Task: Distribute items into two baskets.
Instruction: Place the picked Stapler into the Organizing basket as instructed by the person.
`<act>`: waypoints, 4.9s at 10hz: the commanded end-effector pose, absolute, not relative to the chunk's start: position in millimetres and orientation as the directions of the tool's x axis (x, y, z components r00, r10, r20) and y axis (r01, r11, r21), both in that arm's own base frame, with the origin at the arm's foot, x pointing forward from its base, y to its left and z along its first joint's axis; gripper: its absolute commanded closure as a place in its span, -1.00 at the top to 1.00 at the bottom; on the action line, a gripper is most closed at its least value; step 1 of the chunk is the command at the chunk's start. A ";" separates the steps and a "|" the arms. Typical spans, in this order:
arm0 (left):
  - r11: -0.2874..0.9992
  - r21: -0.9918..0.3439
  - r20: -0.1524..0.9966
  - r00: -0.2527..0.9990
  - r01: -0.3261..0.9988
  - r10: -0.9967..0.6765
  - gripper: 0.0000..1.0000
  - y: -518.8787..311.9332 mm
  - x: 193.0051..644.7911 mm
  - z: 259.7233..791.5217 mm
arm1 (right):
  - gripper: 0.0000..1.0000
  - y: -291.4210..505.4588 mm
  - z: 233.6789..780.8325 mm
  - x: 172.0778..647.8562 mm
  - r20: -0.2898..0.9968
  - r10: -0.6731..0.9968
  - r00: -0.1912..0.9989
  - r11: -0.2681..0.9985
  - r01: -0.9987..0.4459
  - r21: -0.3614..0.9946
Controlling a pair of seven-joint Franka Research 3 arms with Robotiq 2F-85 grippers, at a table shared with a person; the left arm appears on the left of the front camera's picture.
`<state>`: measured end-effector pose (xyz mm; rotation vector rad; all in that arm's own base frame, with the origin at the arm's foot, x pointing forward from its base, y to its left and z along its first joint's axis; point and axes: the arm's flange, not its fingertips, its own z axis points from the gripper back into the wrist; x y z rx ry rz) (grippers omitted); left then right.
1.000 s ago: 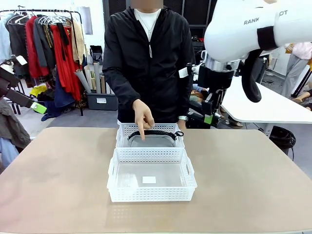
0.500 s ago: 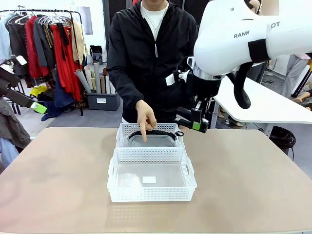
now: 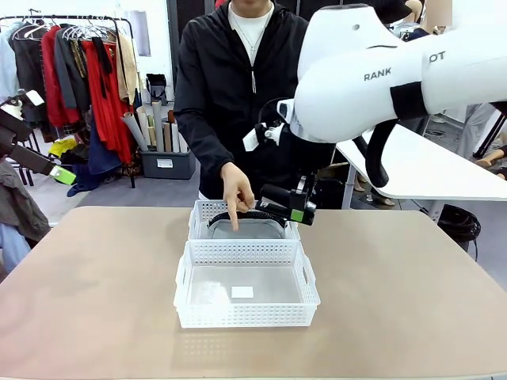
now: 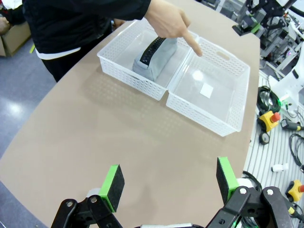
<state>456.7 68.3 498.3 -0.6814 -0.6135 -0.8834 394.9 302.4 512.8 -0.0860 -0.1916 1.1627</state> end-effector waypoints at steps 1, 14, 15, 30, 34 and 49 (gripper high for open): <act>0.459 -0.275 0.724 0.496 0.845 -0.480 1.00 70.1 457.5 500.6 | -1.00 312.6 501.5 399.5 0.104 0.952 0.287 0.302 -0.935 -0.183; 0.459 -0.275 0.724 0.496 0.845 -0.480 1.00 70.1 457.5 500.6 | -1.00 368.0 394.8 395.8 0.031 0.999 0.029 0.034 -0.983 -0.180; 0.459 -0.275 0.724 0.496 0.845 -0.480 1.00 70.1 457.5 500.6 | -1.00 366.0 387.4 396.0 0.030 0.999 0.020 0.025 -0.985 -0.170; 0.459 -0.275 0.724 0.496 0.845 -0.480 1.00 70.1 457.5 500.6 | 0.45 355.8 340.4 410.4 0.036 0.999 0.008 0.011 -0.996 -0.088; 0.459 -0.275 0.724 0.496 0.845 -0.480 1.00 70.1 457.5 500.6 | 1.00 342.5 354.1 405.8 0.064 0.997 0.042 0.049 -0.994 -0.100; 0.459 -0.275 0.724 0.496 0.845 -0.480 1.00 70.1 457.5 500.6 | 1.00 344.5 366.5 407.0 0.046 0.996 0.075 0.080 -0.990 -0.118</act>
